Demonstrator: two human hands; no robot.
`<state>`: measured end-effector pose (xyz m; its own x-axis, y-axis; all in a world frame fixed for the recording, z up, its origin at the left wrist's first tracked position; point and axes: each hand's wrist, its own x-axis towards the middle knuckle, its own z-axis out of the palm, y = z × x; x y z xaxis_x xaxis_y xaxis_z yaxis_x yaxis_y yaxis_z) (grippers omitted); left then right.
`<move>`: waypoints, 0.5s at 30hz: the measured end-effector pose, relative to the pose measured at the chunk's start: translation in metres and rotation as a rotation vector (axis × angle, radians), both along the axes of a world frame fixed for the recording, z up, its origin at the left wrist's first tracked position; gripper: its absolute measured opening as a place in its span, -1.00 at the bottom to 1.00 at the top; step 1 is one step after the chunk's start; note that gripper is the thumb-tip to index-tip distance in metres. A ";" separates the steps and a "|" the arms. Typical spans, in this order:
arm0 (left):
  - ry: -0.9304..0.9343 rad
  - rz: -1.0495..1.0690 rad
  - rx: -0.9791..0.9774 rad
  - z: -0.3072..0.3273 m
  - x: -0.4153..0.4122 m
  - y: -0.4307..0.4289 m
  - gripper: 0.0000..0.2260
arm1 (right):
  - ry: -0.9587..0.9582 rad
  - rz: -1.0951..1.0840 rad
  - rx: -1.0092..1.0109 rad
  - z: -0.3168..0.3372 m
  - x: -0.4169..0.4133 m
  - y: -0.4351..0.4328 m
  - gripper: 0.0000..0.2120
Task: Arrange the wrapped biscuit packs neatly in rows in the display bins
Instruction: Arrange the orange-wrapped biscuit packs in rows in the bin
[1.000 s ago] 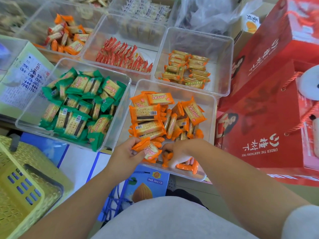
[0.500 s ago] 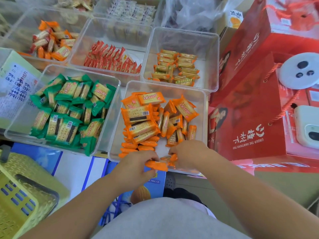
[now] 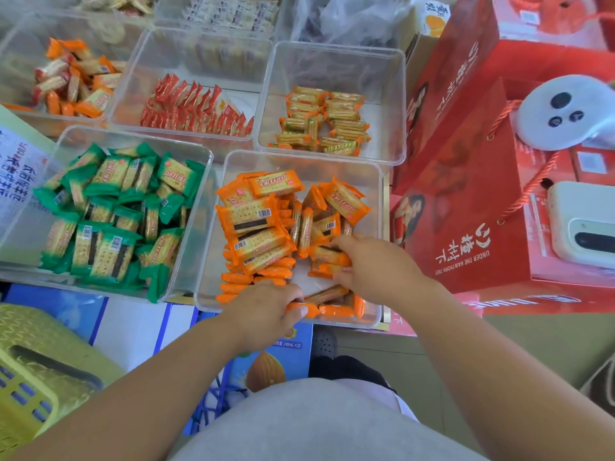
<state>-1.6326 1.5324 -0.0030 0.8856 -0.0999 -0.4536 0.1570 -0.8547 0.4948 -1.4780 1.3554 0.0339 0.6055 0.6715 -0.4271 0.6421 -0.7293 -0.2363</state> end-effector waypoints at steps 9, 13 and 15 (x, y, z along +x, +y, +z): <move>0.163 -0.153 0.141 0.013 0.063 -0.022 -0.72 | 0.074 -0.302 0.378 -0.013 -0.017 -0.031 -0.44; 0.352 -0.083 0.103 0.000 0.085 -0.039 -0.90 | 0.057 -0.390 0.450 -0.020 -0.027 -0.044 -0.45; 0.450 -0.039 0.078 -0.008 0.090 -0.044 -0.83 | 0.112 -0.452 0.487 -0.024 -0.030 -0.051 -0.45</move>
<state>-1.5430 1.4882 -0.0106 0.5949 -0.0795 -0.7998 0.3090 -0.8960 0.3189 -1.5078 1.3047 0.0096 0.8418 0.4943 -0.2166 0.2511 -0.7140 -0.6536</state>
